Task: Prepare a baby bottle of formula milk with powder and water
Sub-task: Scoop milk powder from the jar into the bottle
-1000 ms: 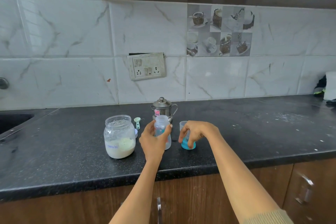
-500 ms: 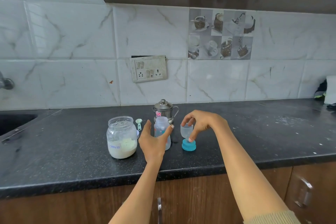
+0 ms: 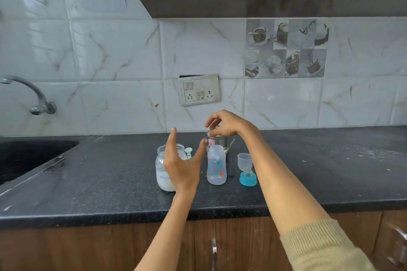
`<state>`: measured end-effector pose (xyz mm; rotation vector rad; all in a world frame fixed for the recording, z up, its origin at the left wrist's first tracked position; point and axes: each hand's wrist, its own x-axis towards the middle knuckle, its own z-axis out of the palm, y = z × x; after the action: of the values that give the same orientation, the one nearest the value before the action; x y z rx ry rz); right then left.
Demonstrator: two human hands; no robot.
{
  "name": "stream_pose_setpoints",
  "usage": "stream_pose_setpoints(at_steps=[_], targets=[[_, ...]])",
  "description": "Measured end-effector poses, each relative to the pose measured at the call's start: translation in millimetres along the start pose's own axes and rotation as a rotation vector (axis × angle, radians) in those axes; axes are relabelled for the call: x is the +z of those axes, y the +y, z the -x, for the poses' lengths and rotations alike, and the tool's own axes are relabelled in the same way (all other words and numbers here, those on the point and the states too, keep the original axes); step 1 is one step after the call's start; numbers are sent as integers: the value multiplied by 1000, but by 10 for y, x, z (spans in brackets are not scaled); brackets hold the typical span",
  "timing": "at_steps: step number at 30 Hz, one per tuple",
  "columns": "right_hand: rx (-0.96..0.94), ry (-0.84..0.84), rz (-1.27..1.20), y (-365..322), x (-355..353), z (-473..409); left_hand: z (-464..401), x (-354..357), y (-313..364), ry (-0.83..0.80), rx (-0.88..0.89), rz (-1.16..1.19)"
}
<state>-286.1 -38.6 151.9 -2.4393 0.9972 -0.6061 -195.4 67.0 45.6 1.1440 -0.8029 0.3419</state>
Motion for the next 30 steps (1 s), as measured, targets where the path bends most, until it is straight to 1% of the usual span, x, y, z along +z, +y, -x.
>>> stream_pose_setpoints(at_steps=[3,6,10,13,15,17,21,24,30], targets=[[6,33,-24,-131,149,-198,-78,-189,-131,-7,-112,-49],[30,50,-46,-215,347,-412,-84,-341,-300,-91,-271,-100],[94,73,-13,-229,662,-703,-58,-449,-486,-285,-401,-154],[157,90,81,-204,886,-896,-17,-469,-617,-437,-434,-224],[204,82,143,-161,999,-1004,10,-473,-675,-487,-450,-267],[255,84,169,-87,1116,-1147,10,-465,-767,-476,-444,-270],[368,82,191,46,1334,-1413,5,-453,-844,-401,-417,-198],[441,75,184,150,1461,-1501,14,-462,-862,-396,-399,-171],[501,85,127,287,1636,-1511,36,-479,-855,-382,-399,-174]])
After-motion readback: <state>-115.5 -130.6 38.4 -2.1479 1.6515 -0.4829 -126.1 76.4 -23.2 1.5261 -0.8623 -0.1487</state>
